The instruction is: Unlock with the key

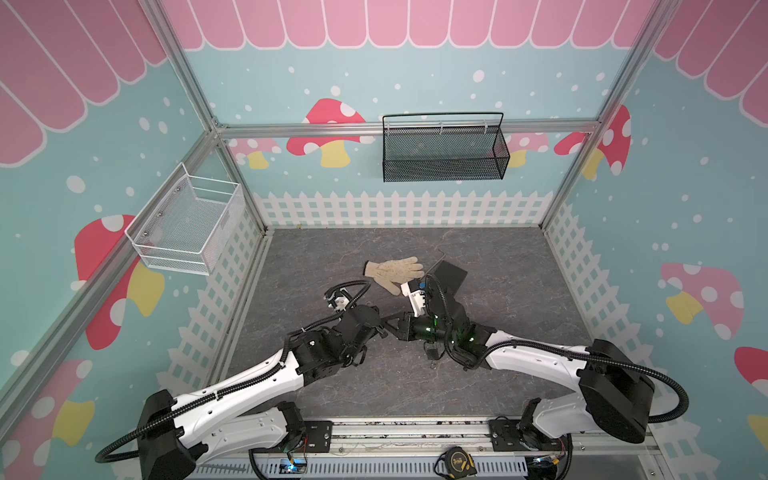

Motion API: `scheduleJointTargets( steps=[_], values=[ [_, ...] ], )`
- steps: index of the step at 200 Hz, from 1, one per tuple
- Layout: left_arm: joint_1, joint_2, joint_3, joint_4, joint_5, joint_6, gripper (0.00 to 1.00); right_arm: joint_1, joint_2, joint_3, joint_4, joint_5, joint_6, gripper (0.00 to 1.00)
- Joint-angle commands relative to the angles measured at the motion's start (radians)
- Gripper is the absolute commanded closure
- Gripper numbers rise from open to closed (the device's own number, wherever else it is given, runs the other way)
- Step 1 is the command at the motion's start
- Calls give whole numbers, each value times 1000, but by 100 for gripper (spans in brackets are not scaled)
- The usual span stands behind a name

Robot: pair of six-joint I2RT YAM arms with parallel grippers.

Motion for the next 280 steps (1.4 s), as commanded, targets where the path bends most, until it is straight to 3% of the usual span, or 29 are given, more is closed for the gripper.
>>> scheduleJointTargets(
  steps=[1,59,126,161,192,216,280],
  values=[
    [2,-18,14,20,-11,-20,100,-2,22,14,20,2,-3,92],
    [3,-12,15,23,3,-21,100,2,22,1,74,-15,8,99],
    [-25,12,3,16,217,-41,100,2,12,54,47,124,-88,100],
    [-48,18,7,20,268,-49,100,20,31,80,84,140,-111,100],
    [-48,13,-10,80,306,-62,100,33,7,76,68,226,-145,100],
    [-48,25,5,58,287,-40,100,35,-12,59,89,272,-173,100],
    [-46,12,3,48,152,-14,100,34,-36,16,26,189,-160,100]
  ],
)
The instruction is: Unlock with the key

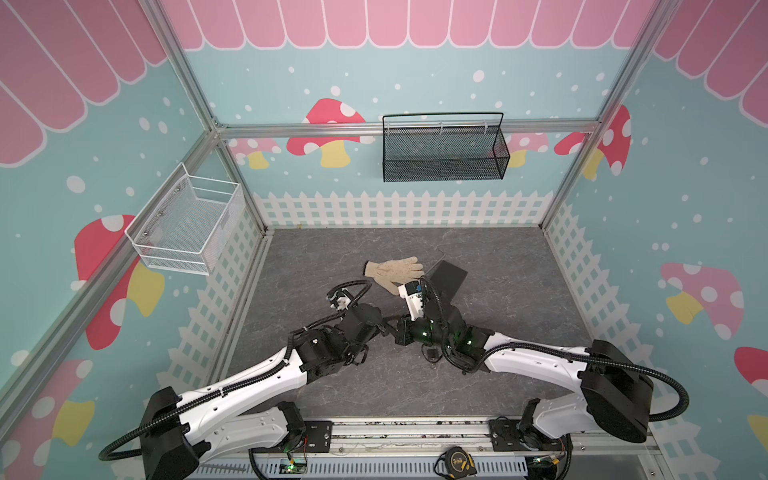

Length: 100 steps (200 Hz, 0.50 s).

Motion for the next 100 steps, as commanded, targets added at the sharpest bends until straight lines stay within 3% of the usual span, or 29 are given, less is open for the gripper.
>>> scheduleJointTargets(
  steps=[1,20,62,100],
  values=[
    [-52,-11,9,36,102,9,100,-11,-32,2,78,47,-8,100],
    [-49,-16,15,37,59,20,100,-11,-52,-8,37,18,-24,99],
    [-38,-28,13,56,-25,37,100,-11,-105,-21,-63,-33,-46,87],
    [-27,-42,0,89,-60,50,100,-28,-140,-33,-69,-135,45,76]
  ],
)
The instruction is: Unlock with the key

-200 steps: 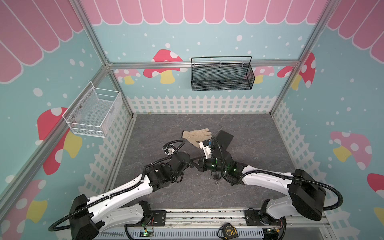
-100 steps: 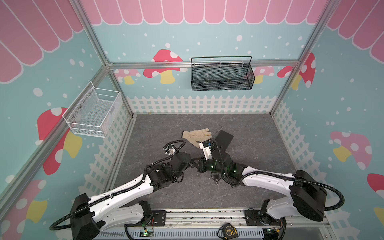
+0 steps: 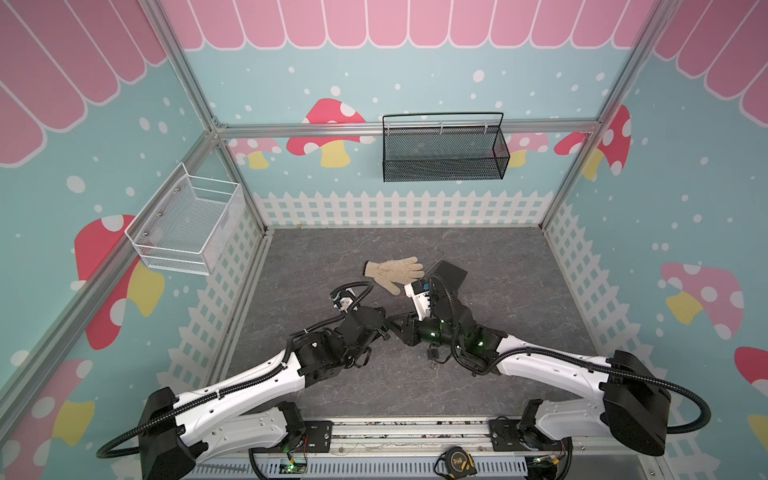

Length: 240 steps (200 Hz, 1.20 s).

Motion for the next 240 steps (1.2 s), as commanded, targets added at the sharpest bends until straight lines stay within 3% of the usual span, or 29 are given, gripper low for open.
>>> scheduleJointTargets(
  steps=[1,89,240],
  values=[
    [6,-21,0,39,-42,20,100,-15,-26,-9,-9,-83,67,76],
    [8,-25,-18,67,-53,-12,100,-31,1,9,-18,-13,194,77],
    [7,-9,-8,96,-14,-7,100,-31,55,69,-13,7,148,85]
  ],
)
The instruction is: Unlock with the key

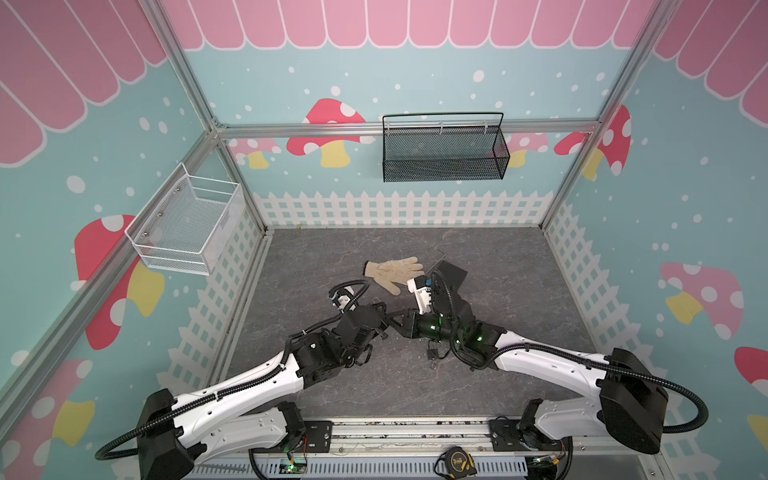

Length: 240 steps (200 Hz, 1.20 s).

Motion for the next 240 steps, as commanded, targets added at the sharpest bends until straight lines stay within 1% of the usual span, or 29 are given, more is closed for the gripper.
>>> scheduleJointTargets(
  steps=[1,17,53,90,111,143,166,181,188,192,213,240],
  values=[
    [6,0,4,25,5,-10,100,-5,18,32,2,21,-10,86],
    [7,4,7,29,19,-13,100,-5,24,39,-1,28,-18,86],
    [6,16,16,30,63,-14,100,-5,28,43,5,27,-30,94],
    [-1,44,23,41,174,-40,100,-4,30,55,2,78,-73,99],
    [-9,48,24,49,176,-42,100,-4,51,73,4,70,-80,100],
    [-4,33,-1,103,174,-53,100,-4,63,52,75,-7,2,100],
    [-1,8,-27,163,174,-63,100,-9,43,2,182,-61,74,100],
    [5,-6,-28,167,176,-59,100,-13,32,-8,209,-89,89,100],
    [9,-11,-27,158,176,-62,100,-18,30,-17,233,-108,126,100],
    [11,-14,-28,159,204,-66,100,-21,30,-23,259,-118,136,100],
    [17,-30,-50,201,229,-74,100,-36,32,-49,359,-180,199,100],
    [23,-36,-58,205,244,-80,100,-43,22,-61,396,-212,232,100]
  ],
)
